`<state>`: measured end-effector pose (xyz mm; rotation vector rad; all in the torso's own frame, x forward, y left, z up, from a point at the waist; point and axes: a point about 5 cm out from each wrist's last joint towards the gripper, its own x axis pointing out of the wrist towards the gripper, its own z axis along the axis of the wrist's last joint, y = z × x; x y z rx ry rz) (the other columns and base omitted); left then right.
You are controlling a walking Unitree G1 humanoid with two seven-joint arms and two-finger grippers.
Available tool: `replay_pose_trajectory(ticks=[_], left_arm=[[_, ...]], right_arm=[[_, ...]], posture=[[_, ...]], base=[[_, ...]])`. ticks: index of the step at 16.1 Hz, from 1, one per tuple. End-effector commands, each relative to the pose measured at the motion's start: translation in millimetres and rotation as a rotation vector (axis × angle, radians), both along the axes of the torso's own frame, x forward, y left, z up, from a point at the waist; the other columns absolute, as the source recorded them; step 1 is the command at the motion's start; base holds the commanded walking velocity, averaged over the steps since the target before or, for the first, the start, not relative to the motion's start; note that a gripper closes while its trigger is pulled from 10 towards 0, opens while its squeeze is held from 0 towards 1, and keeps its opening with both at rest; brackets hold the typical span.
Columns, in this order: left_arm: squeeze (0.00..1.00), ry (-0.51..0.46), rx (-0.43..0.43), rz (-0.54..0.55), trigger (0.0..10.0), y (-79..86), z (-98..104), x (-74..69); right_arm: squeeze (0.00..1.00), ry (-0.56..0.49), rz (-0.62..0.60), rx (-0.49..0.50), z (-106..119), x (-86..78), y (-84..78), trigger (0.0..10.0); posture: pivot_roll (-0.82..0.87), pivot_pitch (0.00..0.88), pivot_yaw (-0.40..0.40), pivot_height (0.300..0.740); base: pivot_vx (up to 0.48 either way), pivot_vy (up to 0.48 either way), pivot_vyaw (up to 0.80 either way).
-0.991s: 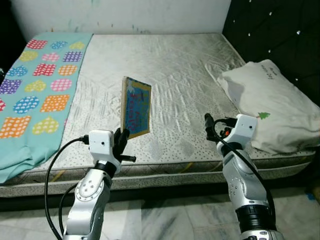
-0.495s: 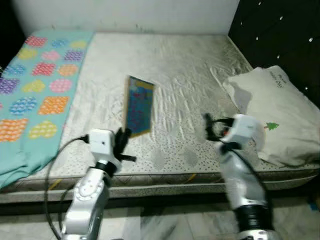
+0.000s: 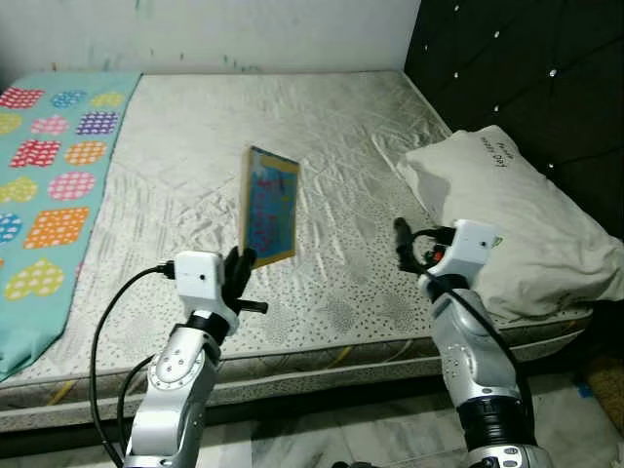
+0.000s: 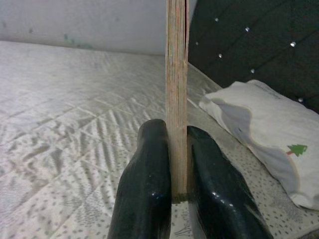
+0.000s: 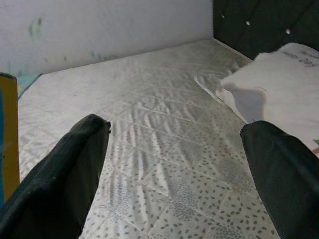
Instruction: Clean up the room
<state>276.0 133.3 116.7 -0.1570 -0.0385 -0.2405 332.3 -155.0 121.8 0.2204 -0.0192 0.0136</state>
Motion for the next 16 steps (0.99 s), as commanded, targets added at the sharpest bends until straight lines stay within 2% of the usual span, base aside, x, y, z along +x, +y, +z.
replay_pose_trajectory(ticks=[1,2,5,7,16], left_arm=[[0.0,-0.036,0.003,0.007,10.0,0.7,7.6,1.4],[0.0,-0.034,0.003,0.007,10.0,0.5,7.5,1.6],[0.0,-0.031,0.005,0.001,10.0,-1.7,7.6,2.5],[0.0,-0.031,0.005,0.002,10.0,-1.7,7.8,2.7],[0.0,-0.03,-0.007,0.006,10.0,-1.6,7.7,3.7]], right_arm=[[0.0,-0.007,0.004,-0.017,0.2,-0.2,-1.8,10.0],[0.0,-0.008,0.005,-0.017,0.3,-0.2,-1.7,10.0],[0.0,-0.01,0.006,-0.008,1.0,0.7,-0.3,10.0],[0.0,-0.009,0.004,-0.007,0.4,0.6,-0.6,10.0],[0.0,-0.004,0.0,-0.015,0.0,1.1,-3.5,10.0]], posture=[[-0.01,0.09,-0.03,0.74],[-0.01,0.09,-0.03,0.74],[-0.01,0.088,-0.029,0.74],[-0.01,0.088,-0.029,0.74],[-0.02,0.09,-0.035,0.74]], base=[[0.0,0.0,0.0],[0.0,0.0,0.0],[0.0,0.0,0.72],[0.0,-0.262,0.43],[0.0,-0.278,0.0]])
